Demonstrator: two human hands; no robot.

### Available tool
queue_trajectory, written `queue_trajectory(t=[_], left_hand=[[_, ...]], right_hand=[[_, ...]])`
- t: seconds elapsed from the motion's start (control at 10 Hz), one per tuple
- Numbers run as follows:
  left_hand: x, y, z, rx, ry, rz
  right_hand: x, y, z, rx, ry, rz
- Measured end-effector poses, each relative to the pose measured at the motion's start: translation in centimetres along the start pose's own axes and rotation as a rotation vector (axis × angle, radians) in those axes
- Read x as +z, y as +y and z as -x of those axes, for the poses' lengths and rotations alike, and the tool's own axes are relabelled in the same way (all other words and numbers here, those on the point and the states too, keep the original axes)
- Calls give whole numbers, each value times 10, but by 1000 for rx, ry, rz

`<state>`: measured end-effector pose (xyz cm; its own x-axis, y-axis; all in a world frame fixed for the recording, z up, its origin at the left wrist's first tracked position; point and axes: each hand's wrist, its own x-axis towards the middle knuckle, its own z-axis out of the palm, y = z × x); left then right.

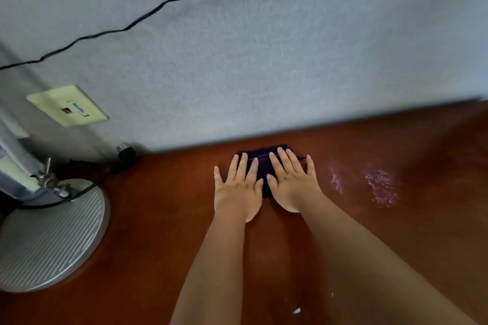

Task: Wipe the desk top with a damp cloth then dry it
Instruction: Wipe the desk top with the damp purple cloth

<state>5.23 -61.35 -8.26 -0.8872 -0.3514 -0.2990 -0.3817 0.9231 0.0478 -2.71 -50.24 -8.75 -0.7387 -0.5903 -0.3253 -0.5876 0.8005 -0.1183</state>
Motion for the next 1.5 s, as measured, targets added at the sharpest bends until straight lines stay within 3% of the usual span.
queue_trajectory(t=[0.4,1.1,1.5], left_hand=[[2,-1,4,-30,10,35],[74,37,232,4,-46,-27],[58,36,183,-9,-38,-26]], right_hand=[[1,-1,-4,-16,11,18],[80,-22,231,8,-55,17],[62,-8,180,-51,-39,39]])
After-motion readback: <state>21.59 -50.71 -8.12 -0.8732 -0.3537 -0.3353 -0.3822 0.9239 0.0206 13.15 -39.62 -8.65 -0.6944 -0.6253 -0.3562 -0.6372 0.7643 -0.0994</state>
